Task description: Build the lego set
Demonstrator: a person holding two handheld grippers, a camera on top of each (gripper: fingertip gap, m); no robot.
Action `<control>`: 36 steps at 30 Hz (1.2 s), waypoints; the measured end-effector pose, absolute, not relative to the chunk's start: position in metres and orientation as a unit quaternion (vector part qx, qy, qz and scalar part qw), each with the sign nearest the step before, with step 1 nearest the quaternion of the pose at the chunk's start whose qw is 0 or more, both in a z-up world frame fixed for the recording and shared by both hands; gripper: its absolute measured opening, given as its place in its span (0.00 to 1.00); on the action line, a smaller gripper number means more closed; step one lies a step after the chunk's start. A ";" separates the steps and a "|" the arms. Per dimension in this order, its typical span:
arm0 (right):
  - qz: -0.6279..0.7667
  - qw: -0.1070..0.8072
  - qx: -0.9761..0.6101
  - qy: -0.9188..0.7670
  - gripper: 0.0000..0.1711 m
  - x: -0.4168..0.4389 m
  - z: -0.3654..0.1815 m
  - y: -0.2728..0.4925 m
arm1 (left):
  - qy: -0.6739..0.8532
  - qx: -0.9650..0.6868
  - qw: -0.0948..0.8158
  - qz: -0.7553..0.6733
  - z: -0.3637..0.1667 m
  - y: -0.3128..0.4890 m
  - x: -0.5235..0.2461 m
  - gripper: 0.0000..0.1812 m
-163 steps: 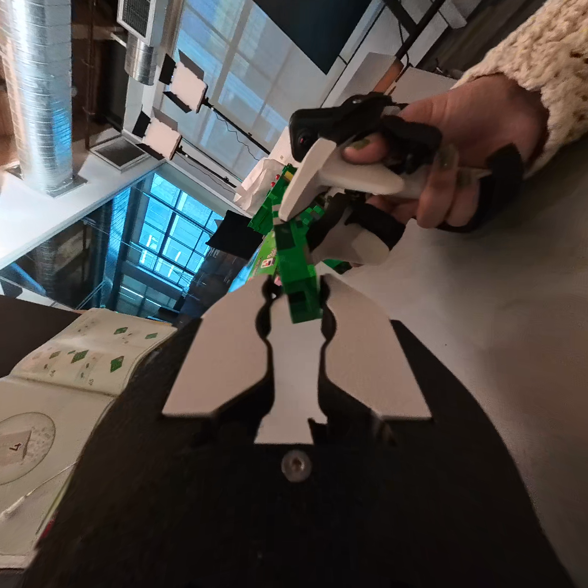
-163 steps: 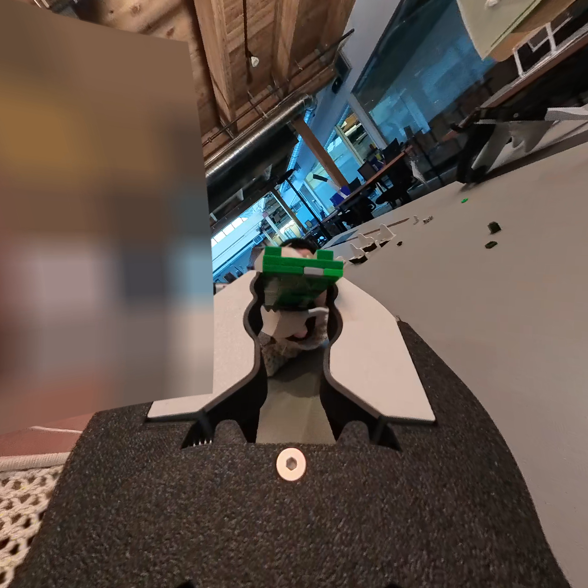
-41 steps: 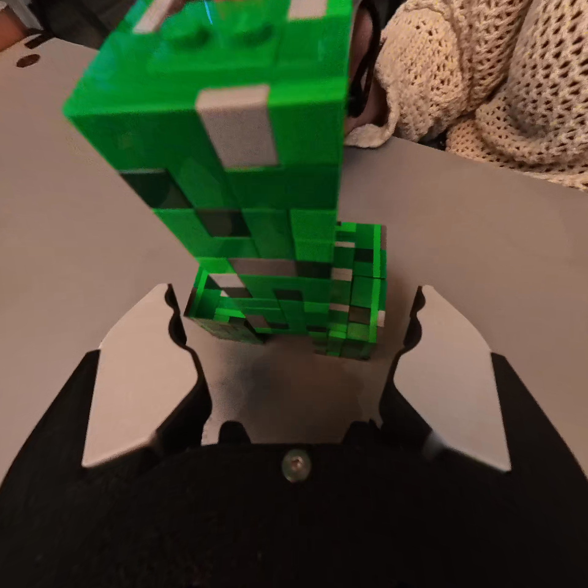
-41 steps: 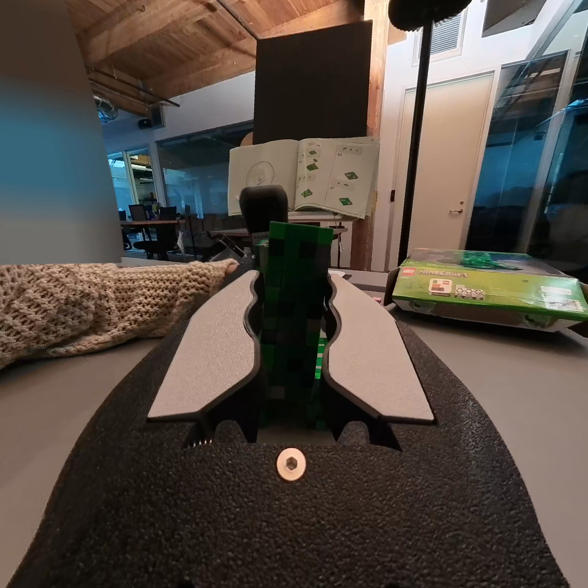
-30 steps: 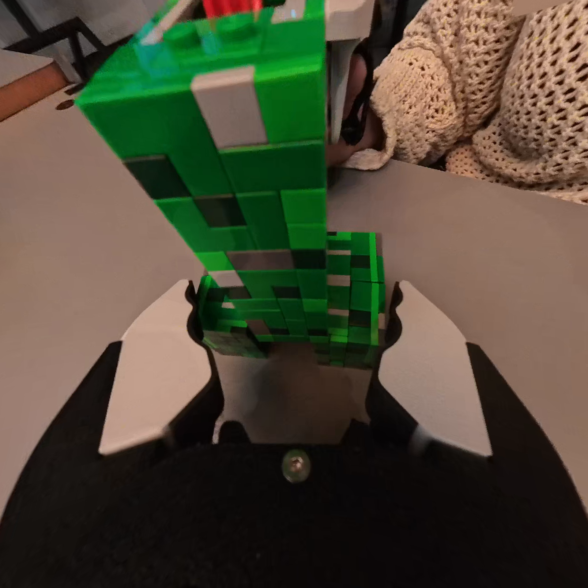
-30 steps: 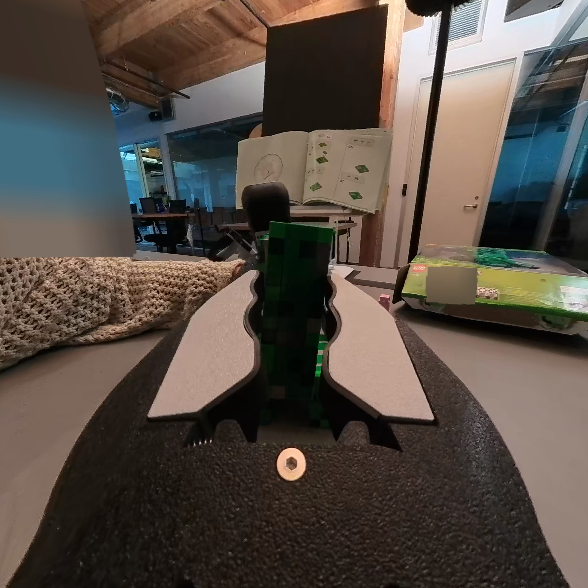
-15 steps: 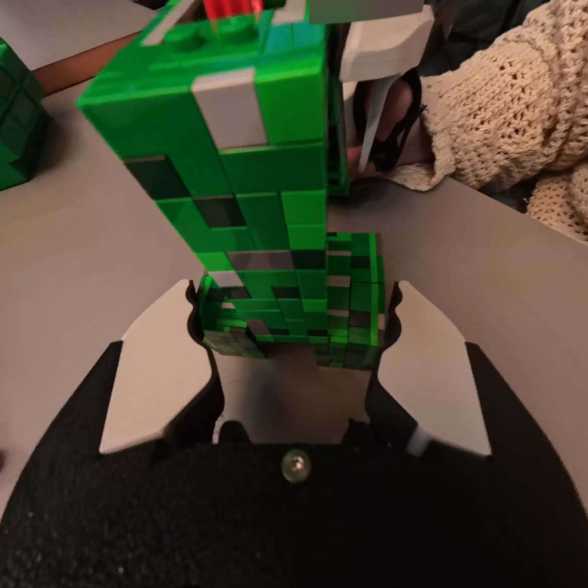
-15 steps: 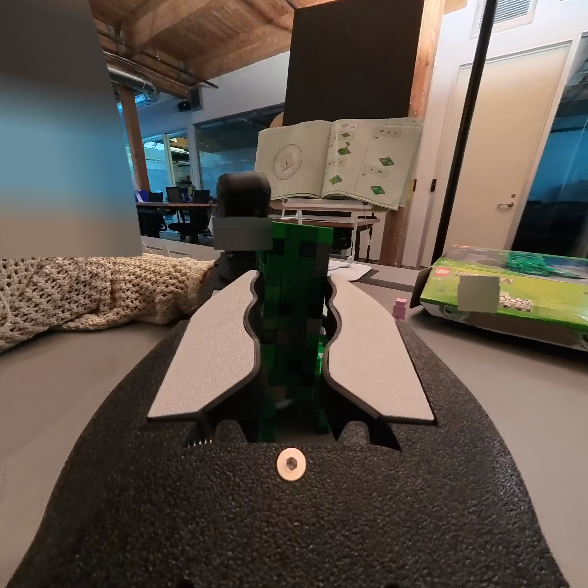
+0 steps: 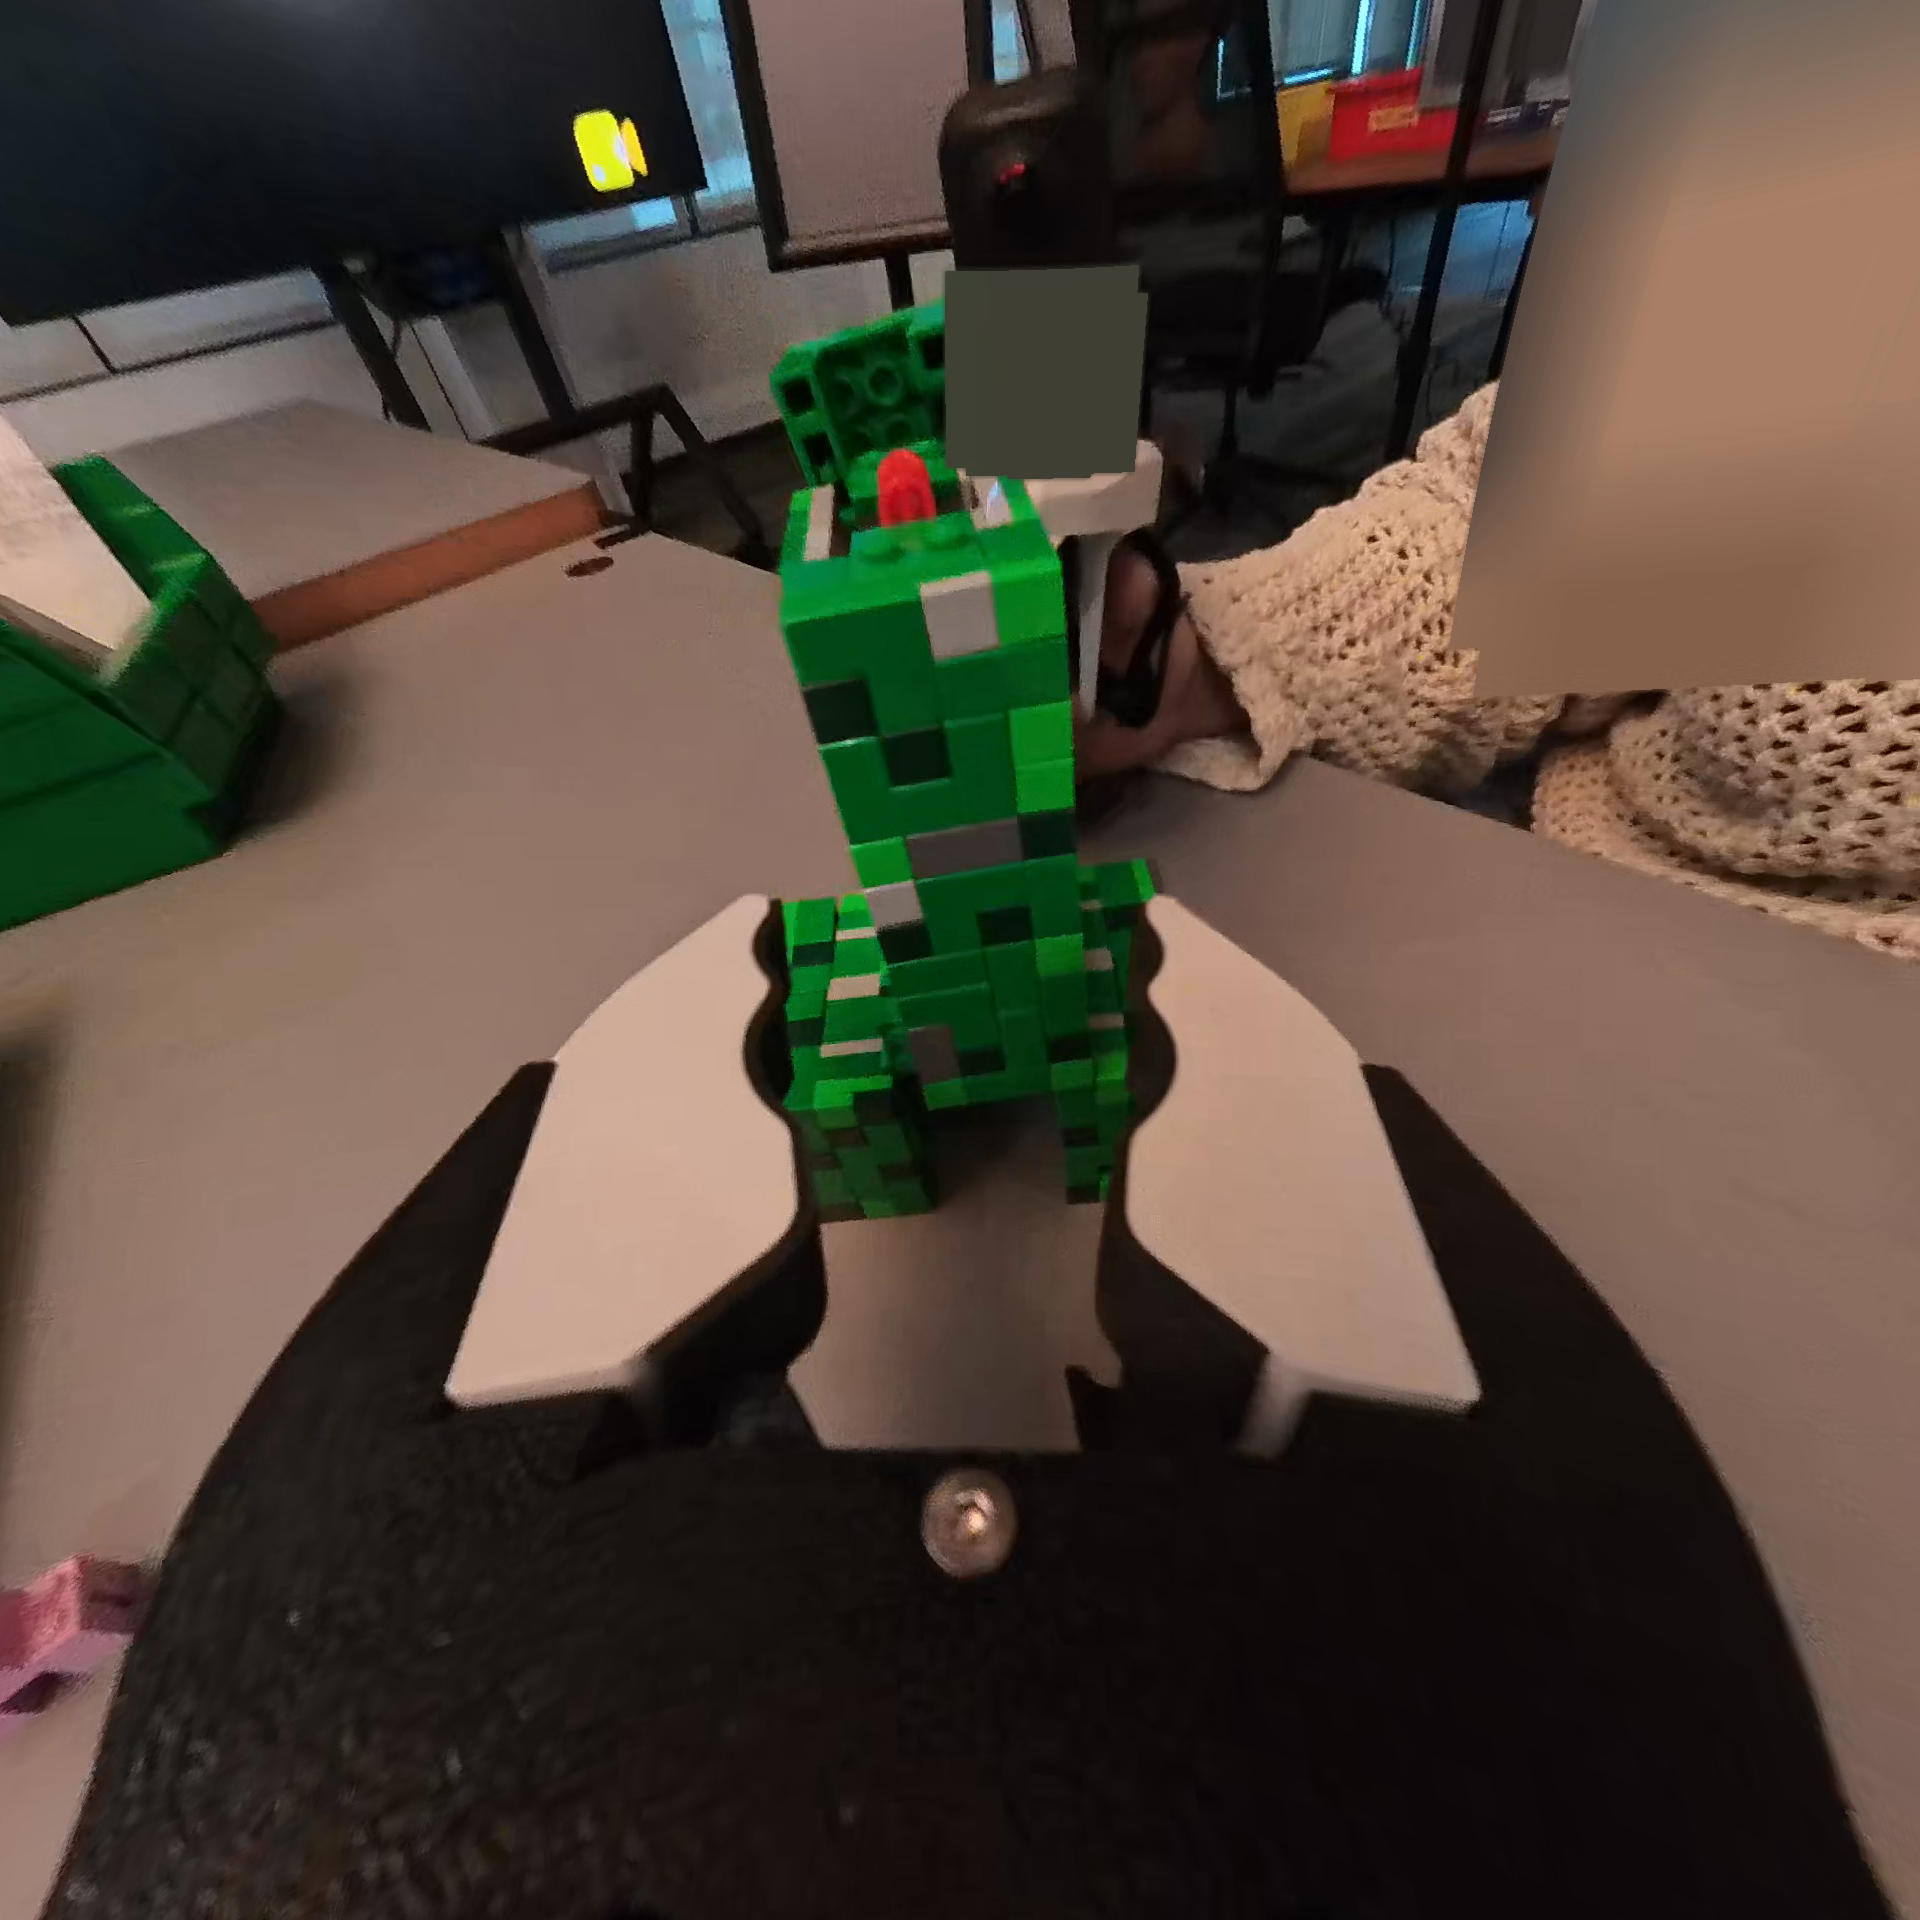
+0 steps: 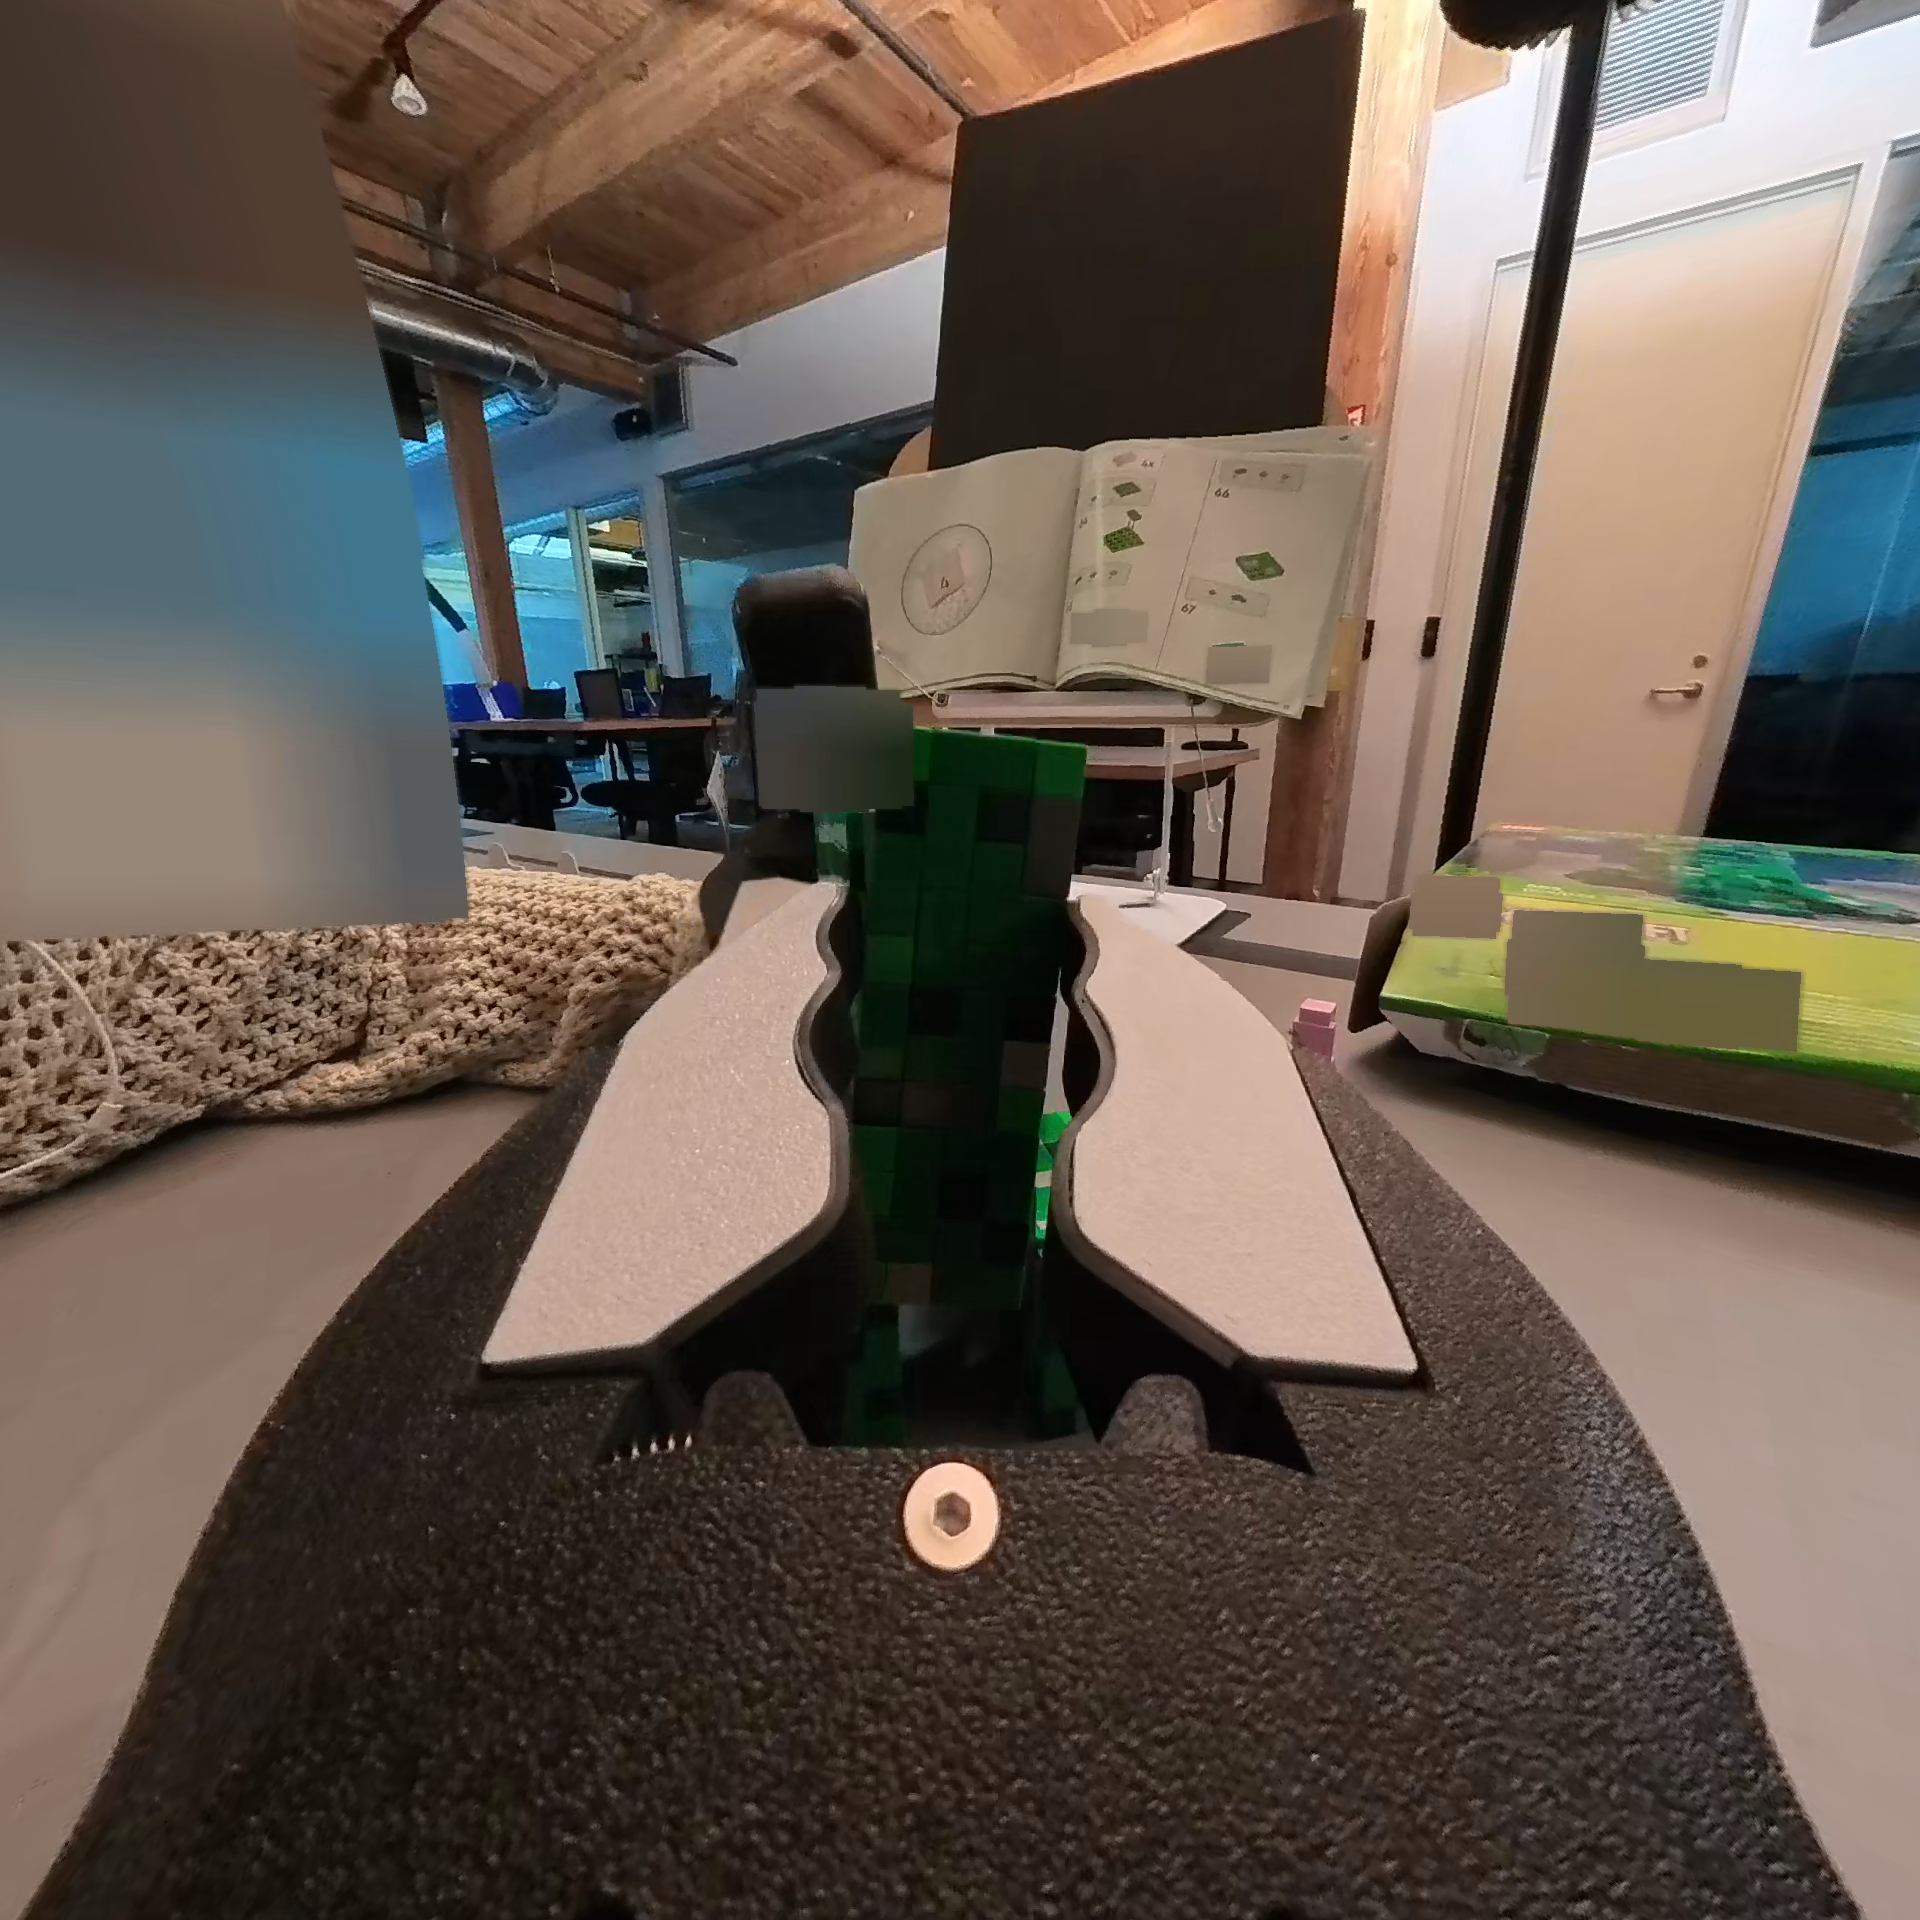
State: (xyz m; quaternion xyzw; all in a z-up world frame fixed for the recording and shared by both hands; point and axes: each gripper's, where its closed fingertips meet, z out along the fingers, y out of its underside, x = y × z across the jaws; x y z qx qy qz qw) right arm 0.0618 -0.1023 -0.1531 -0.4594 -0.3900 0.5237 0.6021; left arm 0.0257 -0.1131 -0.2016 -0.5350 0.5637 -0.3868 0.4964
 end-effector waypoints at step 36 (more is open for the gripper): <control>0.530 0.597 -0.456 -0.393 0.21 0.062 -0.153 -0.104 | 0.539 -0.498 0.517 -0.441 -0.179 -0.110 0.022 0.35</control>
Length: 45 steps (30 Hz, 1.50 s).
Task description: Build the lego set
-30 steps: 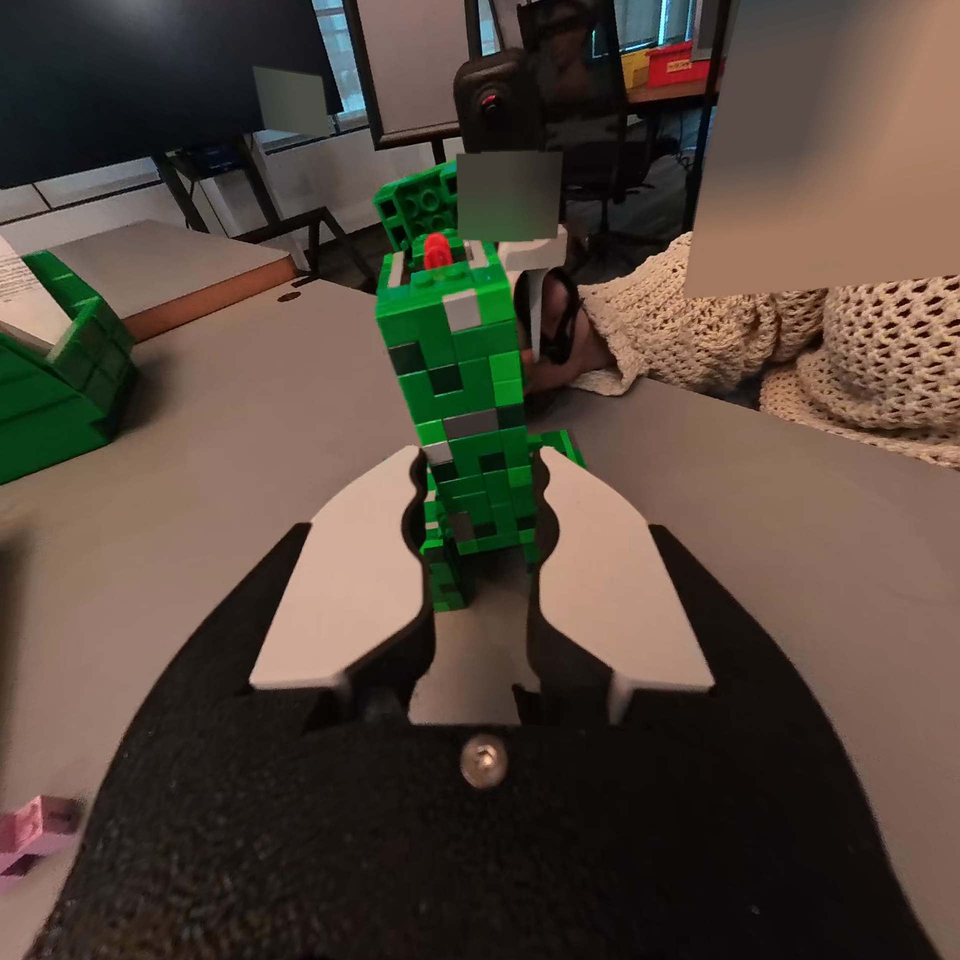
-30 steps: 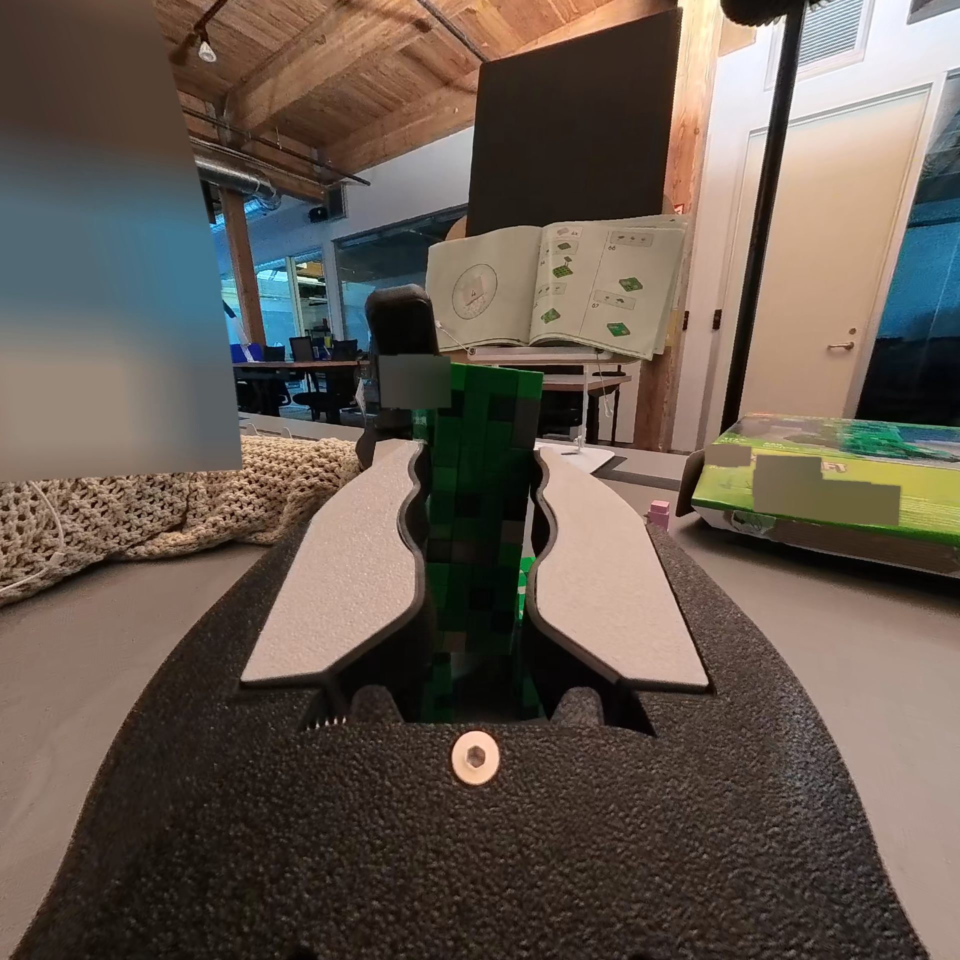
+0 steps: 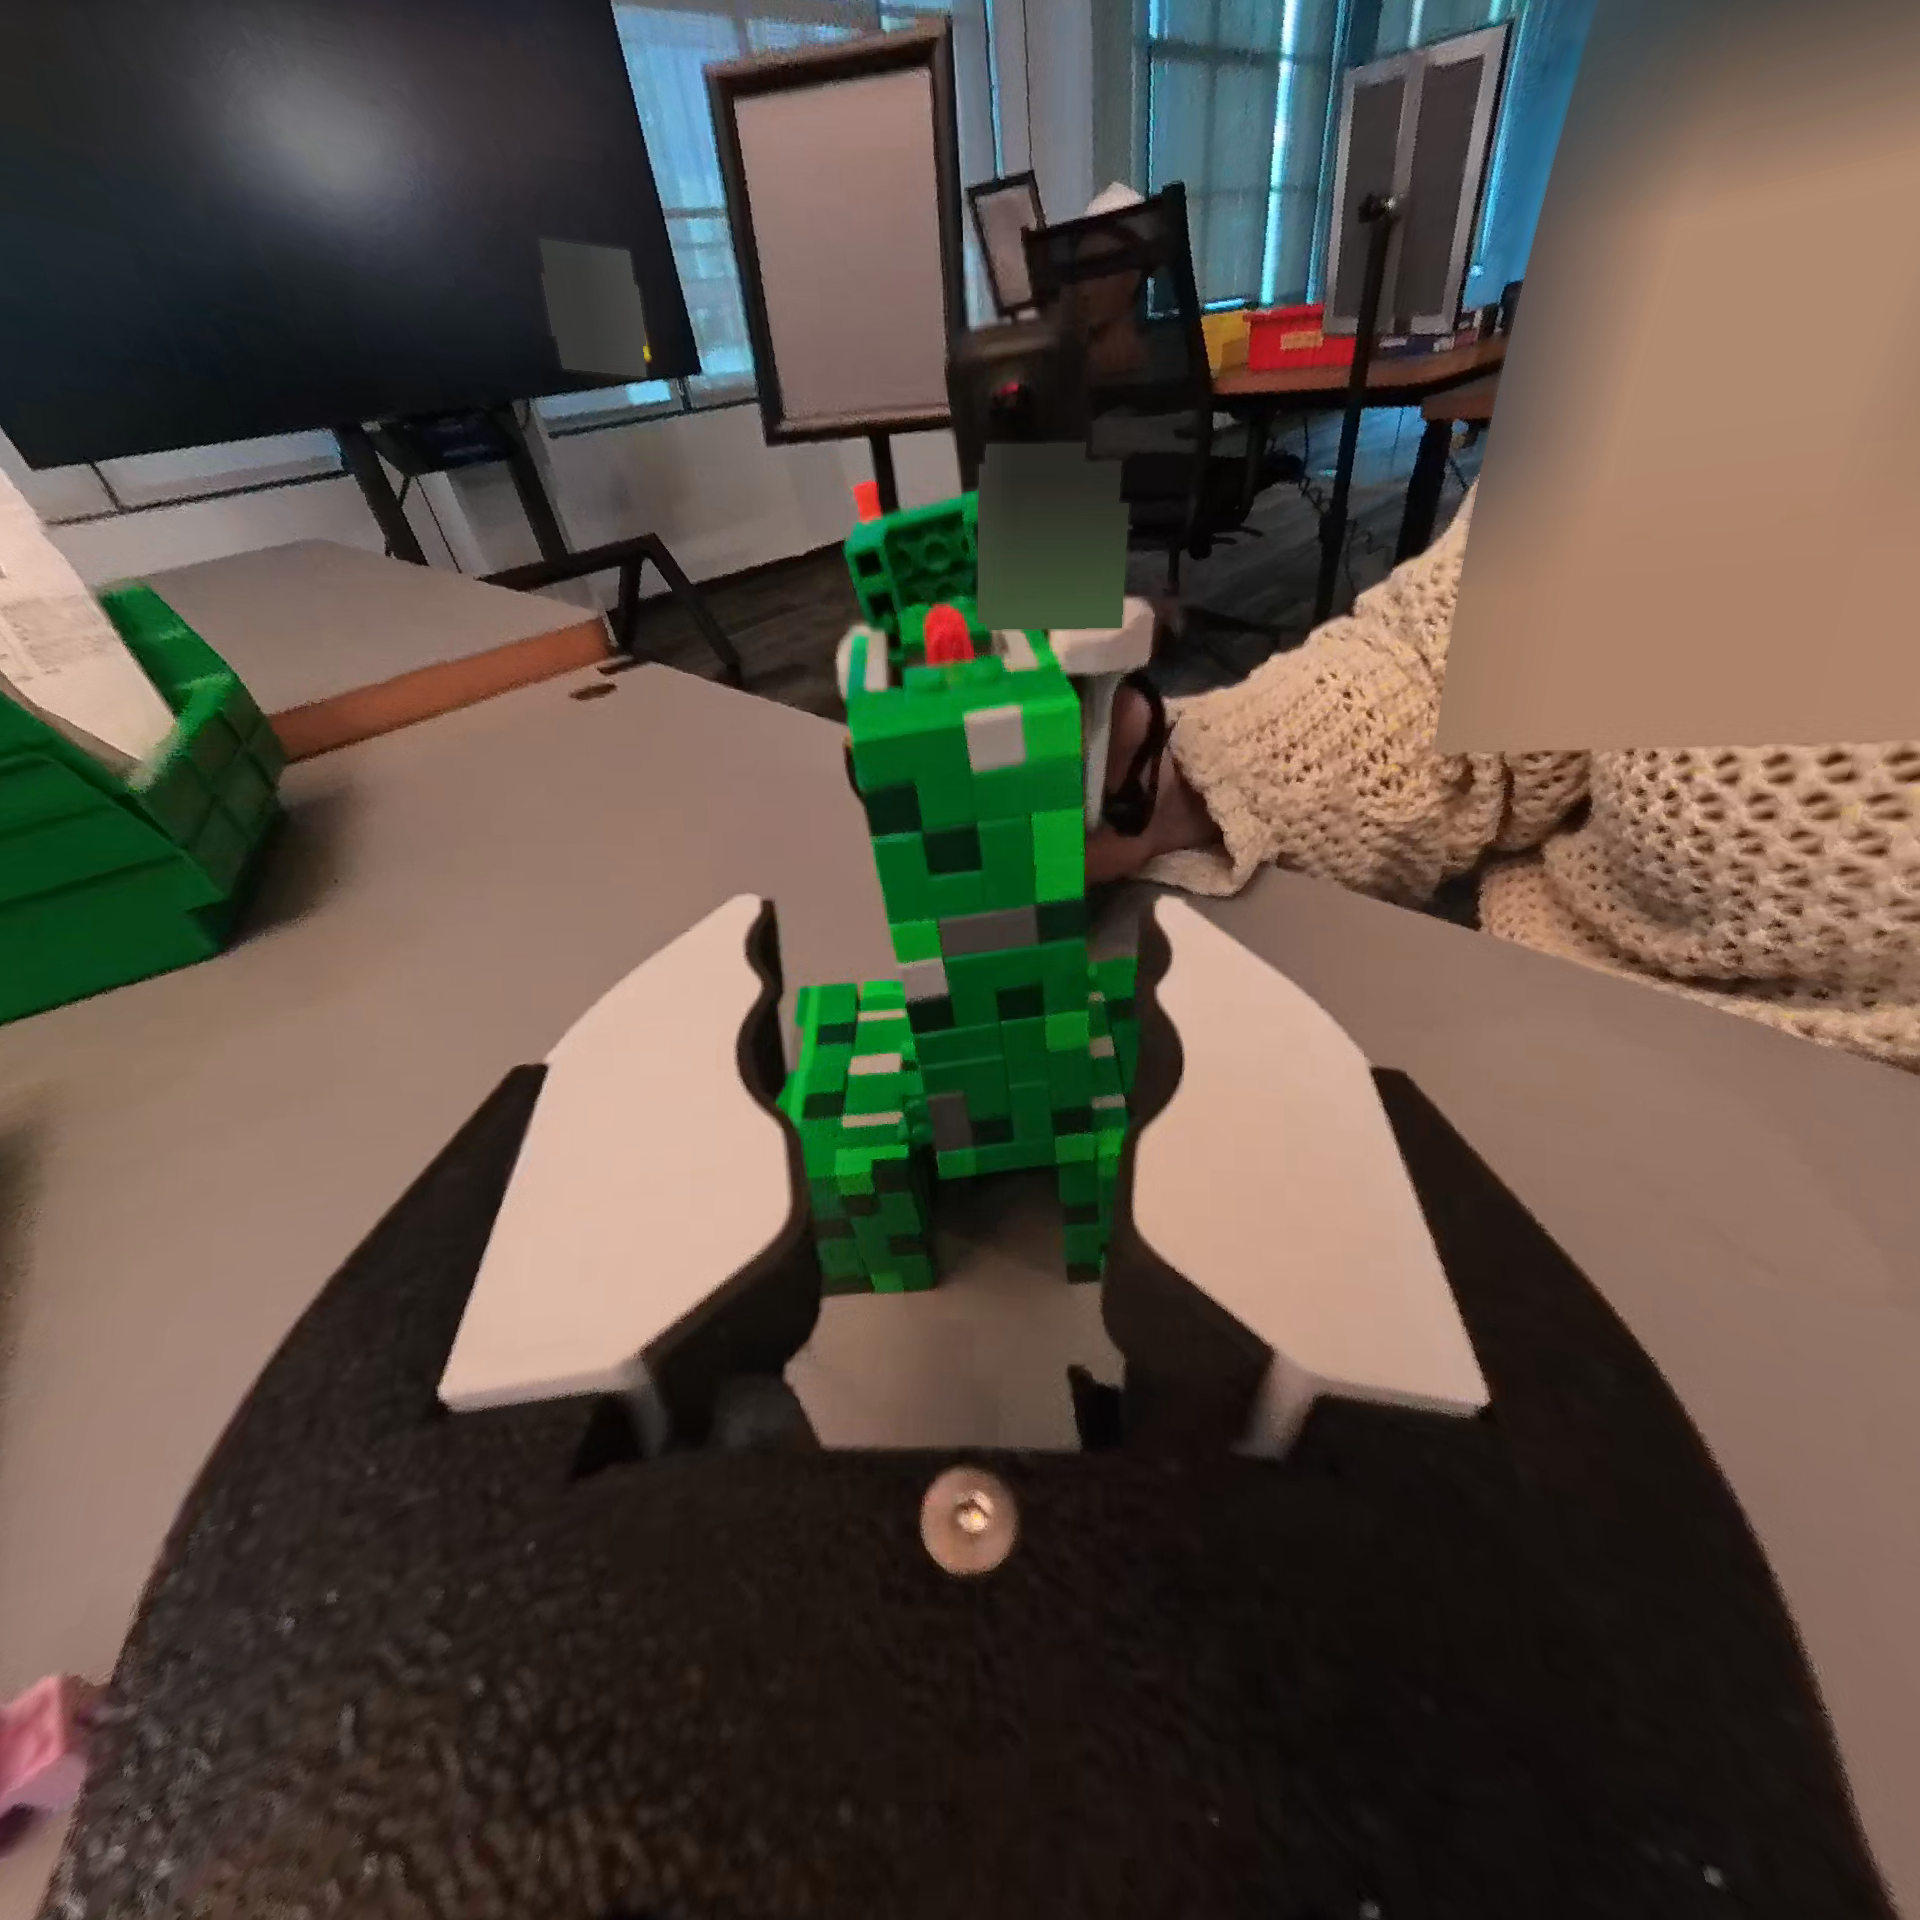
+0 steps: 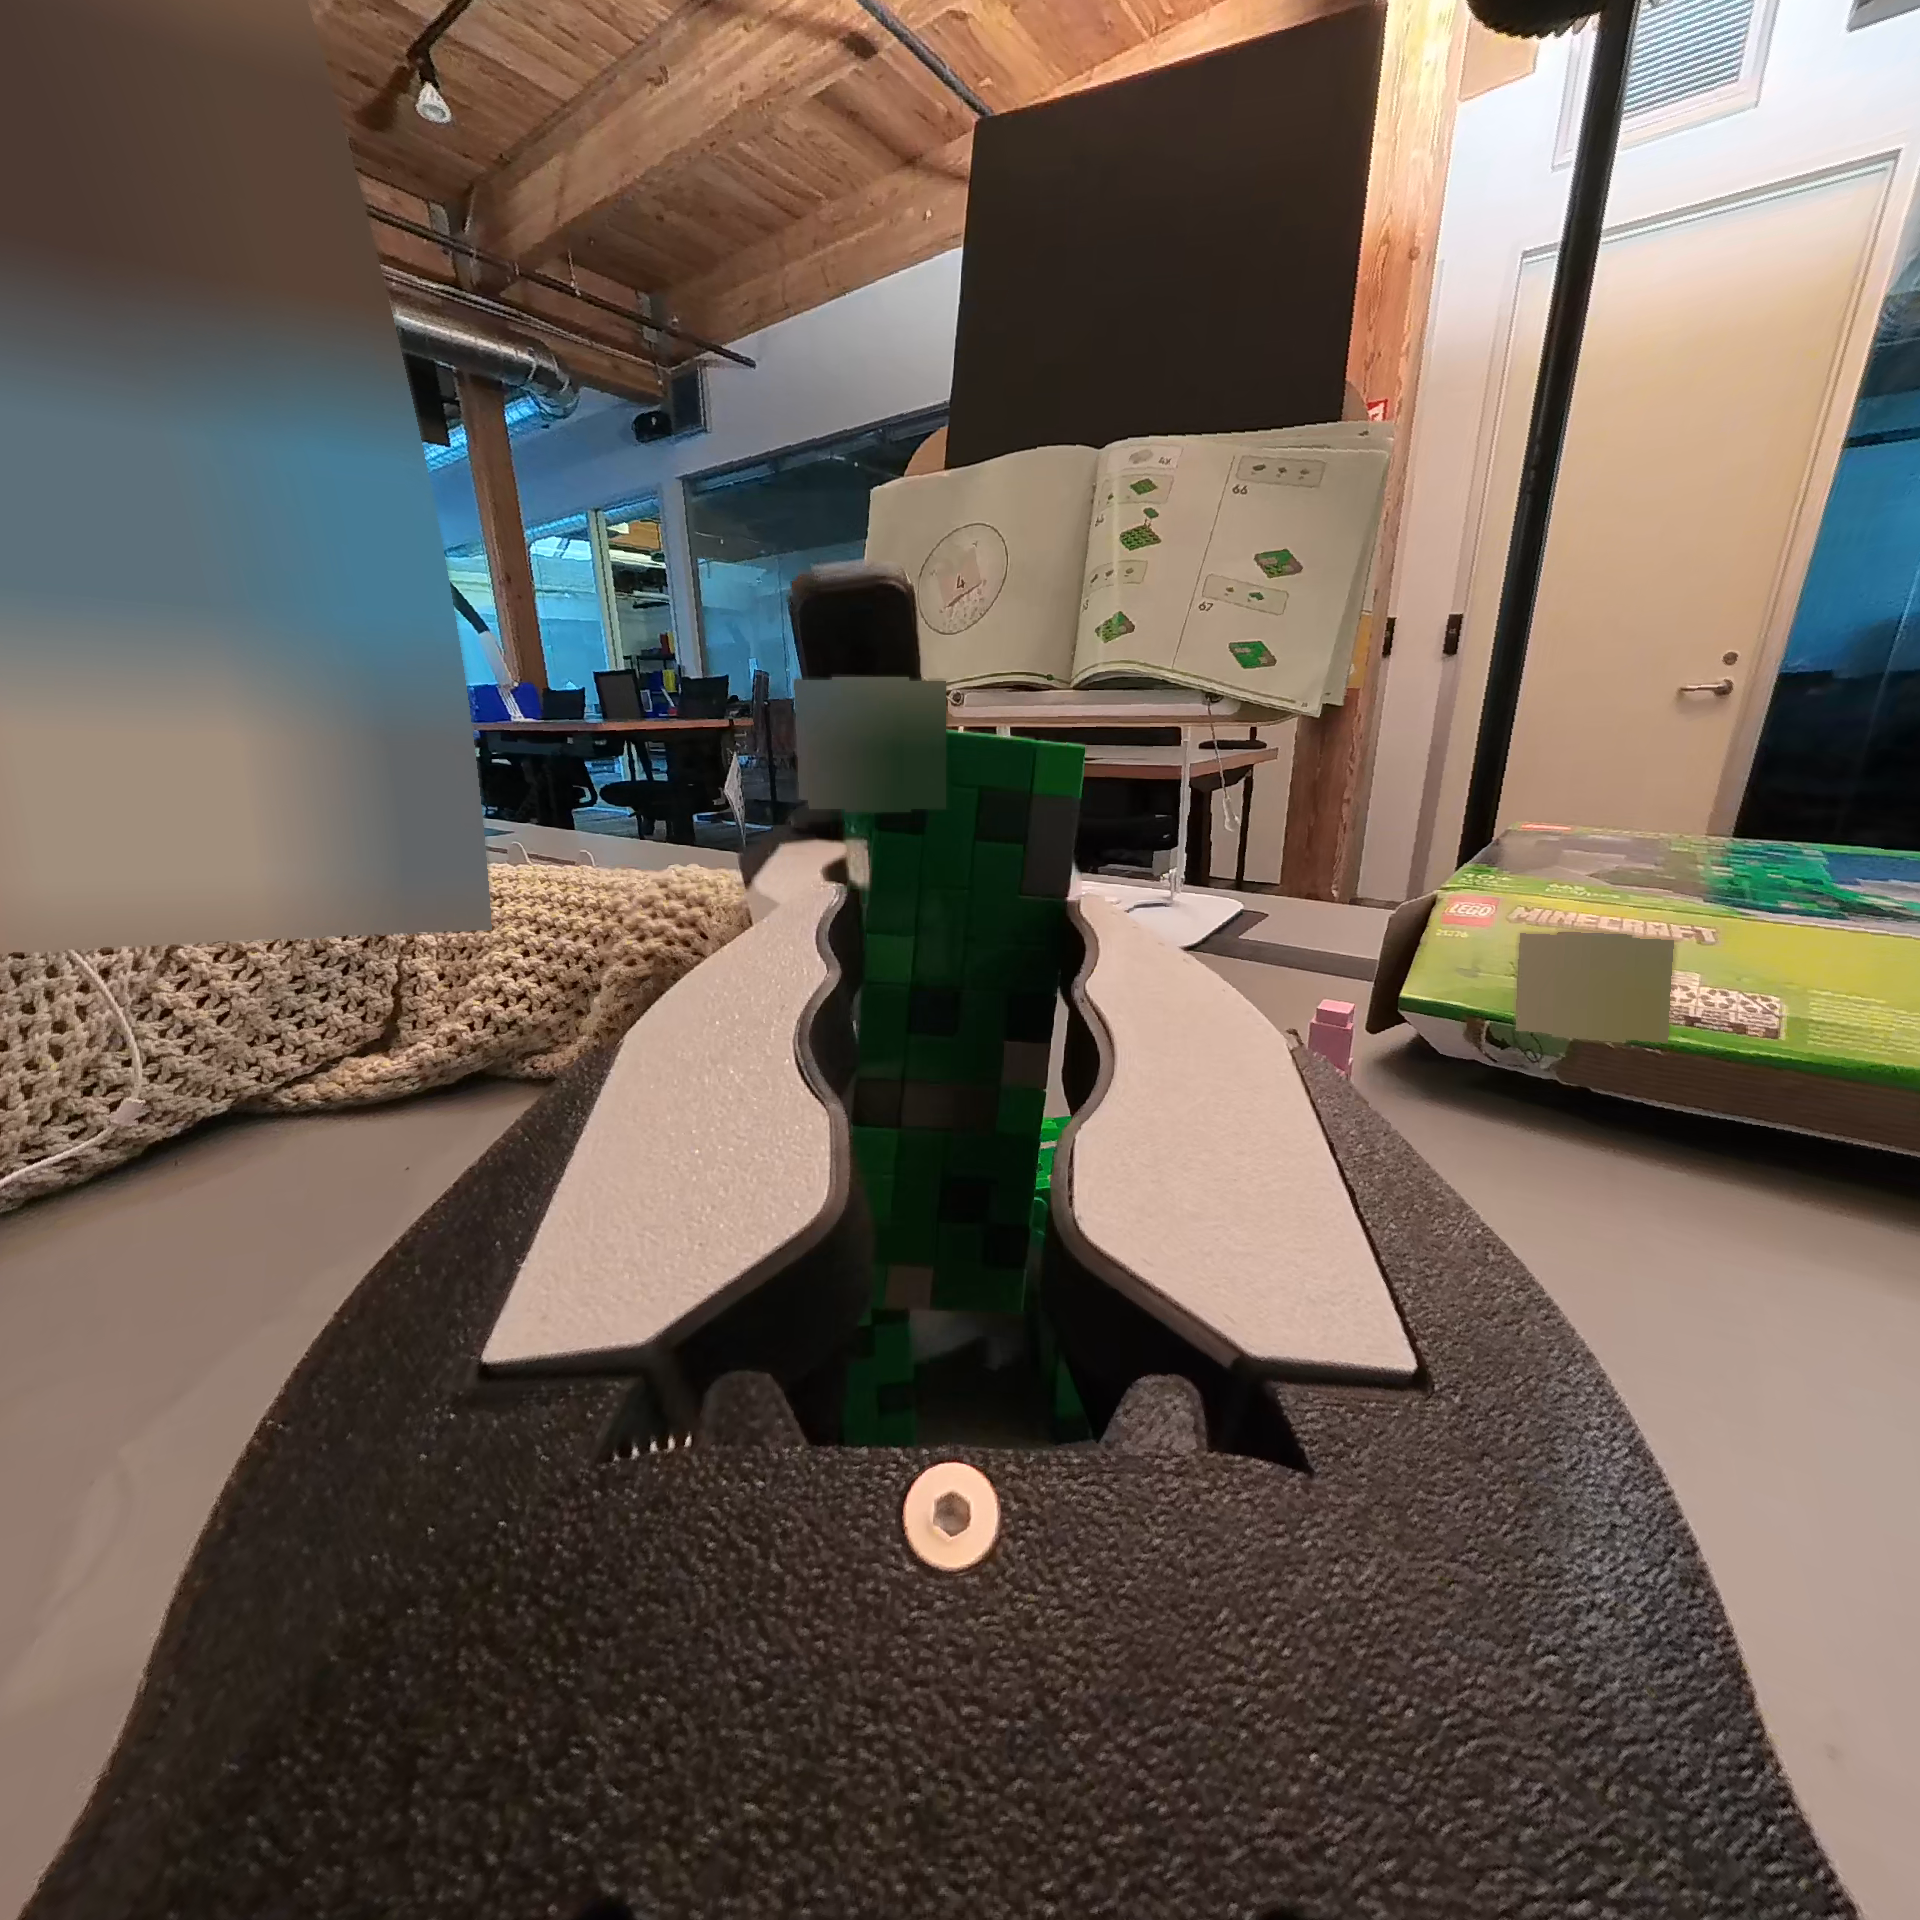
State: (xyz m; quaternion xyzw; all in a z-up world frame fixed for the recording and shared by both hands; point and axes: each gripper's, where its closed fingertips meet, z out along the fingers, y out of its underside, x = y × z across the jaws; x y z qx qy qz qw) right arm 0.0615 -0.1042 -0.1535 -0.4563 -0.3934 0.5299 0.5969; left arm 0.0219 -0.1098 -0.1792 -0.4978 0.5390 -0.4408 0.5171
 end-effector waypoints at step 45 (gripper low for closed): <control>0.489 0.599 -0.434 -0.462 0.21 0.049 -0.160 -0.103 | 0.525 -0.510 0.548 -0.405 -0.167 -0.107 0.040 0.21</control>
